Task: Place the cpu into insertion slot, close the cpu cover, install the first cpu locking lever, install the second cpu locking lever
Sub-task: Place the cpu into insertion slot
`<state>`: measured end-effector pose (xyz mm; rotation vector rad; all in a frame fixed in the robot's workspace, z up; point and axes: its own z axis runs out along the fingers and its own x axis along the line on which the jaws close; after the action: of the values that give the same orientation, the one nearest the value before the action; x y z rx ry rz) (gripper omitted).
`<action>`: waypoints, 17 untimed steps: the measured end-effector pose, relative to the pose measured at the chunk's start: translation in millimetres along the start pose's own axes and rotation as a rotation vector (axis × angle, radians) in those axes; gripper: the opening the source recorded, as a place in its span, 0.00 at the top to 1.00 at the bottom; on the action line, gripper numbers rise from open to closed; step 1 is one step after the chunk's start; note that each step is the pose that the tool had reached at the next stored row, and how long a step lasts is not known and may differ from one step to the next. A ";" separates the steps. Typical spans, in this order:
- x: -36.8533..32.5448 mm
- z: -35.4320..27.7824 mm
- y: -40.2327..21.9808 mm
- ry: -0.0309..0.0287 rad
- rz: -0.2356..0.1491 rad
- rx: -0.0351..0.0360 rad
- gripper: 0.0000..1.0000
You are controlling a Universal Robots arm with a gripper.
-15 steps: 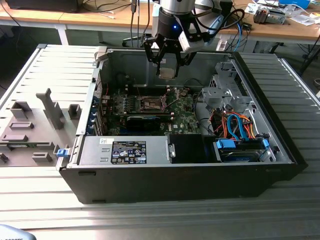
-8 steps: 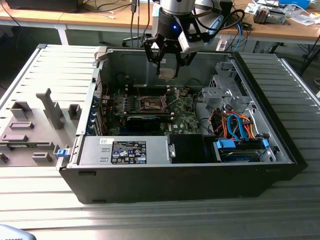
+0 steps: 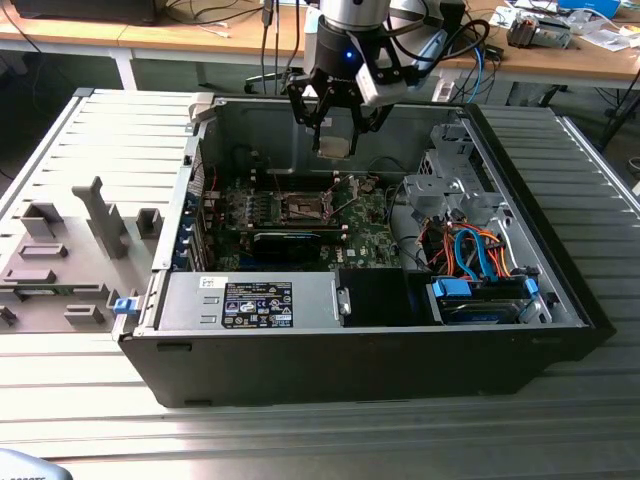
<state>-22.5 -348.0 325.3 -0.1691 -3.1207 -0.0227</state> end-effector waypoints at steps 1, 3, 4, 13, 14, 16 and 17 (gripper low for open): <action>0.0 0.1 0.0 0.0000 0.001 0.0001 0.45; 0.0 0.2 0.0 -0.0001 0.003 0.0002 0.45; 0.0 0.4 0.0 -0.0001 0.004 0.0003 0.45; 0.0 0.8 0.0 -0.0002 0.014 0.0005 0.45; 0.0 0.8 0.0 -0.0003 0.015 0.0005 0.45; 0.0 0.9 0.0 -0.0004 0.020 0.0005 0.45; 0.0 0.9 0.0 -0.0004 0.022 0.0005 0.45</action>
<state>-22.4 -348.0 324.4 -0.2028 -3.1189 -0.0216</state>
